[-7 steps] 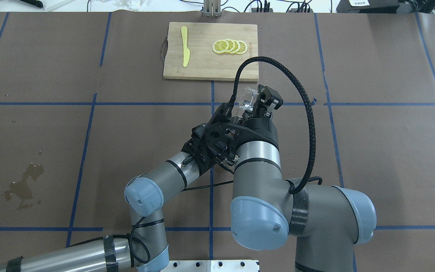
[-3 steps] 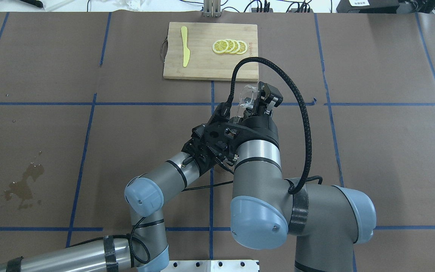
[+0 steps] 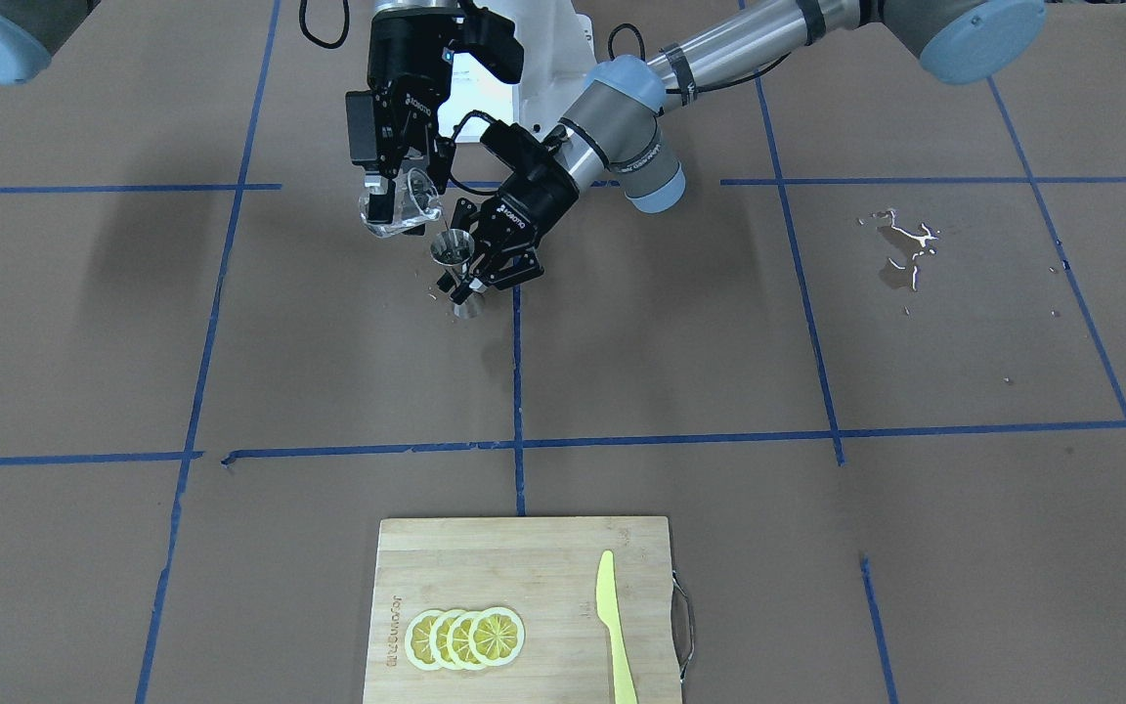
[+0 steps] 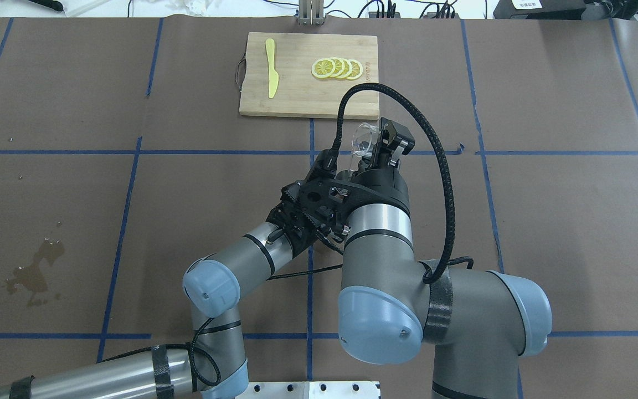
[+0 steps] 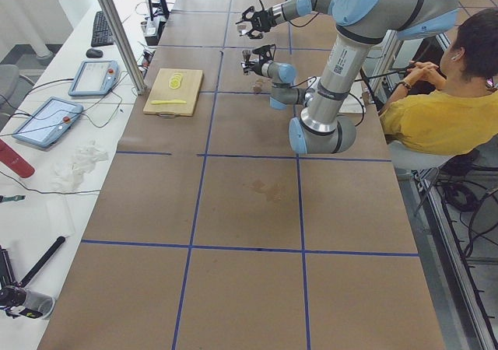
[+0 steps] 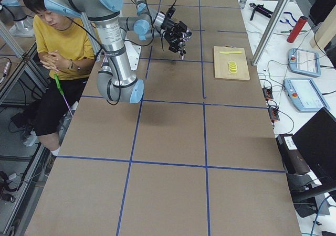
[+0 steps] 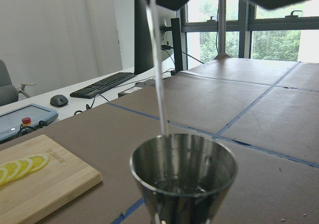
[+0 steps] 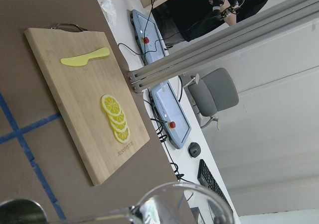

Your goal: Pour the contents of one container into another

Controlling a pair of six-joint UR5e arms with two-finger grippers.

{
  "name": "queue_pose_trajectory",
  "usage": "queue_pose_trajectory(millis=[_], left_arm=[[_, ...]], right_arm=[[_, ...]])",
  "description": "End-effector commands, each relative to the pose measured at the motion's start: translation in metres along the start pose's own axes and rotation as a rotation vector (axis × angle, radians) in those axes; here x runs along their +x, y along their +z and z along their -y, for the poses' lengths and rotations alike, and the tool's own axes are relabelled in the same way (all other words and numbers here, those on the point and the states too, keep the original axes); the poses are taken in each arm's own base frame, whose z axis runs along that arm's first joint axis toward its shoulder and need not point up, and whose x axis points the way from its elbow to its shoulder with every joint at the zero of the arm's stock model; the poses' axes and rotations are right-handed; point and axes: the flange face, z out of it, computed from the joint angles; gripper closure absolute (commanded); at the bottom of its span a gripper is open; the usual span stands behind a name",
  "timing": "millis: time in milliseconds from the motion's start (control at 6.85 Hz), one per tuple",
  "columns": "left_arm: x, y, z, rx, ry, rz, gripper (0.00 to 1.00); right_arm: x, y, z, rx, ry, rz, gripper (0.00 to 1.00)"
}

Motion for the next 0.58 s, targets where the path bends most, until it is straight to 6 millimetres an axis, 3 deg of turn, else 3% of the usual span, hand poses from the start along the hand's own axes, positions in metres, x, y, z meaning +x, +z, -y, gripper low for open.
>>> queue_pose_trajectory(millis=[0, 438], left_arm=[[0.0024, 0.0010, 0.0028, 0.004, -0.002, -0.003, 1.00], [0.0018, 0.0013, 0.0049, 0.008, -0.003, -0.001, 1.00]], right_arm=[[-0.0002, 0.0004, 0.0005, 0.001, 0.011, 0.000, 1.00], [-0.0098, 0.0029, 0.0031, -0.001, 0.095, 0.004, 1.00]])
